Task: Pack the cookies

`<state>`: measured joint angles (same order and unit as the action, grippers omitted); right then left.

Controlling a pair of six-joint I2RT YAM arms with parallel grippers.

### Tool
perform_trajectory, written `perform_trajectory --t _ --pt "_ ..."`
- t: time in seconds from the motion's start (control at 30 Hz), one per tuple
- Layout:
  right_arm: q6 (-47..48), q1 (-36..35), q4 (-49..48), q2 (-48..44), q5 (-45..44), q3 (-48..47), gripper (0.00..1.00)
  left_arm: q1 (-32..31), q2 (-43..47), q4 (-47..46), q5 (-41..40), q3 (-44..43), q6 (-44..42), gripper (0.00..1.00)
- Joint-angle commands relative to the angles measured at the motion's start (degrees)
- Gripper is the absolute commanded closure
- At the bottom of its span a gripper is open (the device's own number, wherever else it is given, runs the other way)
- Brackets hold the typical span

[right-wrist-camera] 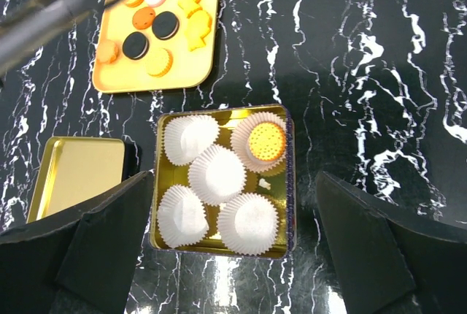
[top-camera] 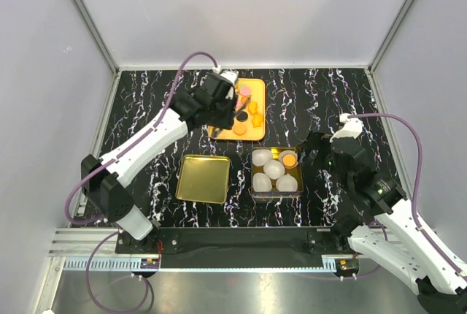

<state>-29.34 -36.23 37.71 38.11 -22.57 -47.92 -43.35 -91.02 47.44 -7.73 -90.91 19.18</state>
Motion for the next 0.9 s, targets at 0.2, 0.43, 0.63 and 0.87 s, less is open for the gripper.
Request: perform_trajectory --t 0.2,0.43,0.63,0.87 --pt "1.0 -0.2 -5.2 3.6 3.5 -0.4 0.0 11.1 -5.6 -2.0 -6.7 -0.3 -3.5 0.55" --pt "1.1 -0.2 -5.5 3.4 3.7 0.1 0.0 12.8 -7.9 -1.8 -5.6 1.3 -4.2 0.55" --pt "0.6 -0.2 -5.4 3.0 3.8 0.7 0.0 12.9 -7.3 -2.6 -4.6 4.4 -4.1 0.55" --pt "0.3 -0.2 -5.6 3.1 4.1 1.0 0.0 12.9 -5.7 -3.5 -2.7 7.5 -3.5 0.52"
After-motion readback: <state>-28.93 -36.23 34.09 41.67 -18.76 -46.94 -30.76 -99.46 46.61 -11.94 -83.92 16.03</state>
